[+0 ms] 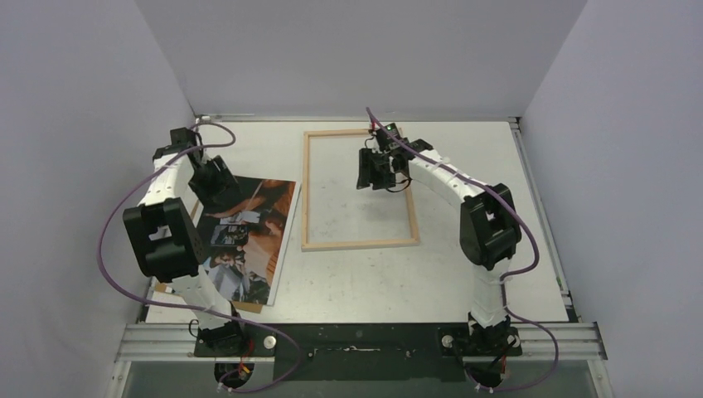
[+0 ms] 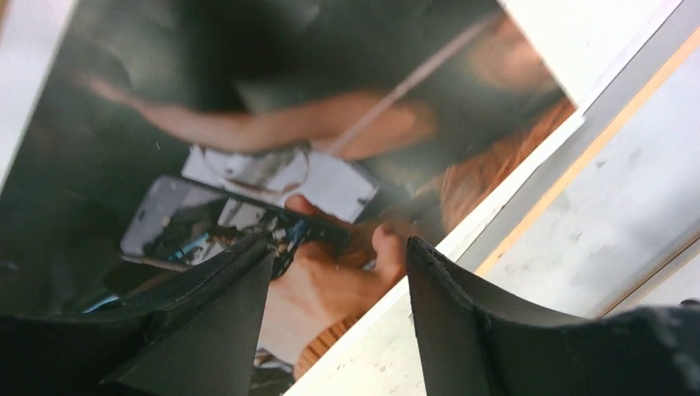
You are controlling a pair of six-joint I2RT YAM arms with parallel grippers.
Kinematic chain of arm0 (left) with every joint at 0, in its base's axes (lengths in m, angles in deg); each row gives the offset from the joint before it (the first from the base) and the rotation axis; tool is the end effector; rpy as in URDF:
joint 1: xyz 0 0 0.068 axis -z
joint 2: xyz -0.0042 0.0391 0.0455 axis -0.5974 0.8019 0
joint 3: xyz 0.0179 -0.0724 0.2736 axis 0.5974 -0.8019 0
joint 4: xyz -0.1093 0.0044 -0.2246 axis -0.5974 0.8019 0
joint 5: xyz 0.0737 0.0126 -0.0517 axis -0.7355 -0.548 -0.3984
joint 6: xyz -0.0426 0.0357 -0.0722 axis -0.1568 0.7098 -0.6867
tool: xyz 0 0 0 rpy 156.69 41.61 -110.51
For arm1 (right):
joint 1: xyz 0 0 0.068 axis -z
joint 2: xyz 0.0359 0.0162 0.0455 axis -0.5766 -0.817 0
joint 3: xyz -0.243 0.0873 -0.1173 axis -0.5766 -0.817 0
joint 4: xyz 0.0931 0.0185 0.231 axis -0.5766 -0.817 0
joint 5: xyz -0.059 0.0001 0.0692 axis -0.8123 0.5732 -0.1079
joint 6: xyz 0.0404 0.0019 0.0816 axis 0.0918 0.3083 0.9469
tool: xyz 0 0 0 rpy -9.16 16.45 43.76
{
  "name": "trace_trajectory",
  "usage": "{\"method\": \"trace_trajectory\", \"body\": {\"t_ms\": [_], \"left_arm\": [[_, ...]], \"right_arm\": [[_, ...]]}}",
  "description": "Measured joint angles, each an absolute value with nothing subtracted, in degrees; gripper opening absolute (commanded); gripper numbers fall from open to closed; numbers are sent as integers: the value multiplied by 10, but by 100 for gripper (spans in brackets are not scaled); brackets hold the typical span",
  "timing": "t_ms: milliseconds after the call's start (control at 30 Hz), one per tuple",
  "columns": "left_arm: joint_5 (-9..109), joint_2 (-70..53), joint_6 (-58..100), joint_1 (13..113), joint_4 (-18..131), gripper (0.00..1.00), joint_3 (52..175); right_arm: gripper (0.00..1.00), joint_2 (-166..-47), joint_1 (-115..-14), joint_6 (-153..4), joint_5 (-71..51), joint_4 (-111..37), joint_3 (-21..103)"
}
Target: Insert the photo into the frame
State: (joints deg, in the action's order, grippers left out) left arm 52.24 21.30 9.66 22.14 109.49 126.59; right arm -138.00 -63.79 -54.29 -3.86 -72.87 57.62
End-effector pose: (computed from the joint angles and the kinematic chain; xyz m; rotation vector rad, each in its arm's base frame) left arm 0.3740 0.0813 0.2106 -0.8628 2.6697 -0.2978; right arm 0.3844 0.2317 0.2128 -0.1333 2.6666 0.6552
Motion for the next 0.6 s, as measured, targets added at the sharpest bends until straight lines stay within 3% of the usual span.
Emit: {"method": "trace_trajectory", "body": {"t_ms": [233,600], "left_arm": [[549,140,82,233,1077,39,1152],[574,59,43,235,1052,33,1009]], "right_arm": [[54,-1450,-692,-533,15,-687,674],[56,-1498,-788,-474,19,-660,712]]}}
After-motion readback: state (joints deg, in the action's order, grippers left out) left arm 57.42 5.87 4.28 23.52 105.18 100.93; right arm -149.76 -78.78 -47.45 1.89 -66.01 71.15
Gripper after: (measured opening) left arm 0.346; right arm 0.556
